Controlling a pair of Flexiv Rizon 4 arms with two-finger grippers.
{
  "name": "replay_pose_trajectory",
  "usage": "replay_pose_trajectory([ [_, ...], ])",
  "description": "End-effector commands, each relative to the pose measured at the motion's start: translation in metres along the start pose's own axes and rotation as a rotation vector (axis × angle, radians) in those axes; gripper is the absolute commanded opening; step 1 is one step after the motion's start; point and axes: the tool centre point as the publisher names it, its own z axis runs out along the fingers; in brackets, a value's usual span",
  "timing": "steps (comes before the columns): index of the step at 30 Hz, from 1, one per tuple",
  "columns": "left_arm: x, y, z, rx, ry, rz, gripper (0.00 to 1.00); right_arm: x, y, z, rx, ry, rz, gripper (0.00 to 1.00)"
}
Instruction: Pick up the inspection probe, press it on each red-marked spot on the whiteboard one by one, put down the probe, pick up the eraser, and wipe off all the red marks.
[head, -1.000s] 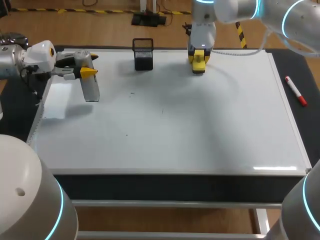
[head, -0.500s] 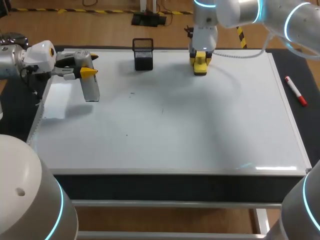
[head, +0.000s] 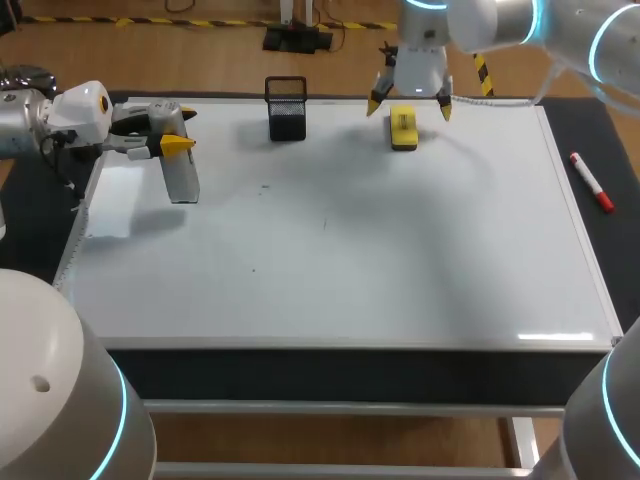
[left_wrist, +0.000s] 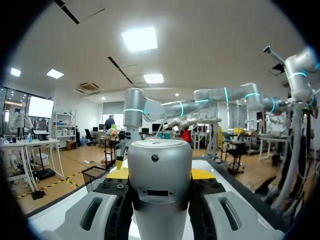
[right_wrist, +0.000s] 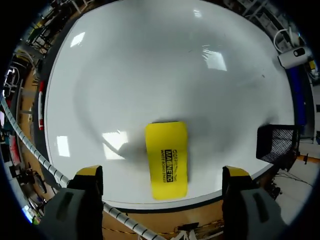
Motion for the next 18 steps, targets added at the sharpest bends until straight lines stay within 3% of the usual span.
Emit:
replay_pose_trajectory([
  [1, 0.0, -0.001, 0.0, 0.0, 0.0, 0.001, 0.0, 0.023, 0.014, -0.034, 0.028, -0.118, 0.102, 1.0],
  [11, 0.0, -0.001, 0.0, 0.0, 0.0, 0.001, 0.0, 0.05, 0.008, -0.082, -0.12, -0.426, 0.567, 1.0],
  [15, 0.0, -0.001, 0.0, 0.0, 0.0, 0.001, 0.0, 0.055, 0.005, -0.107, -0.183, -0.481, 0.691, 1.0],
  [18, 0.0, -0.001, 0.0, 0.0, 0.0, 0.001, 0.0, 0.059, 0.002, -0.126, -0.236, -0.441, 0.78, 1.0],
])
